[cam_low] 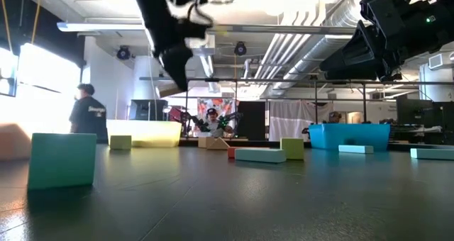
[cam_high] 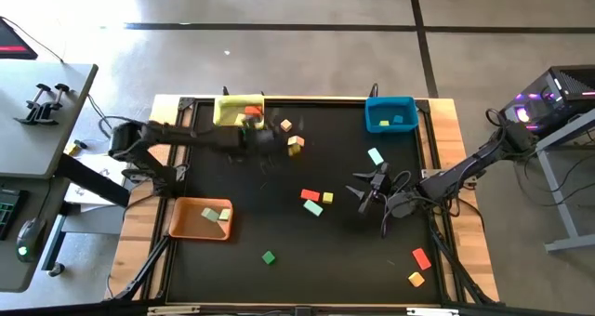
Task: Sort blocks by size
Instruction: Put the brown wooden block into the yellow bin, then put the brown wooden block into the blue bin
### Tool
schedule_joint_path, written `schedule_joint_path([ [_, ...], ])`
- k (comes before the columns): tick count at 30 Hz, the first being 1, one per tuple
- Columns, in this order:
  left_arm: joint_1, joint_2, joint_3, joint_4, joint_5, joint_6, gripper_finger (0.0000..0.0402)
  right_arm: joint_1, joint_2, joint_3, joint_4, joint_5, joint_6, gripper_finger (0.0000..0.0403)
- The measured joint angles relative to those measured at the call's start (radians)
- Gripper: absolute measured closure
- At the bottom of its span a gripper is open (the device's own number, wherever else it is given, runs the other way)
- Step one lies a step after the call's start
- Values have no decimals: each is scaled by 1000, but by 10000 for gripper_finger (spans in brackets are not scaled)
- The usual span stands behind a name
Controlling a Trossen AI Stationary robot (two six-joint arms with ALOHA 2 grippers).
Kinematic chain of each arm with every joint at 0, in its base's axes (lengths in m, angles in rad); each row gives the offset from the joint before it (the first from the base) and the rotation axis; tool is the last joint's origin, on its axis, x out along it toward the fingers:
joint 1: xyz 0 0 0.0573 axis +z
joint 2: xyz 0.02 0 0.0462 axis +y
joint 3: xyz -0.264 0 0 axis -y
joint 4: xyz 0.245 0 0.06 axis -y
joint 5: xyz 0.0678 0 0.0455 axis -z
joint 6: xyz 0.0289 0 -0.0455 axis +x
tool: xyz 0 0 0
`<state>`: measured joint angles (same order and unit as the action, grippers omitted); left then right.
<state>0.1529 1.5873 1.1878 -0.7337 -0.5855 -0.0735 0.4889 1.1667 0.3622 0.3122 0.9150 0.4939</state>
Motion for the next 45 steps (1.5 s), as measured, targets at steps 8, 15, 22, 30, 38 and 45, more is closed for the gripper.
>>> schedule_joint_path([
  [8, 448, -14, -150, 177, 152, 79, 311, 0, 0, 0, 0, 1, 0, 185],
  [15, 648, 23, -203, 281, 221, 119, 311, 0, 0, 0, -1, 15, 4, 185],
  [22, 680, 38, -201, 284, 279, 138, 305, 0, 0, 0, -1, 36, 4, 185],
  [30, 680, 38, -201, 278, 333, 133, 236, 0, 0, 0, -1, 35, 5, 185],
  [38, 680, 5, -201, 225, 298, 86, 199, 0, 0, 0, -1, 35, 7, 185],
  [45, 567, -131, -332, 445, 403, 22, 200, 0, 9, 0, -51, 32, 91, 185],
])
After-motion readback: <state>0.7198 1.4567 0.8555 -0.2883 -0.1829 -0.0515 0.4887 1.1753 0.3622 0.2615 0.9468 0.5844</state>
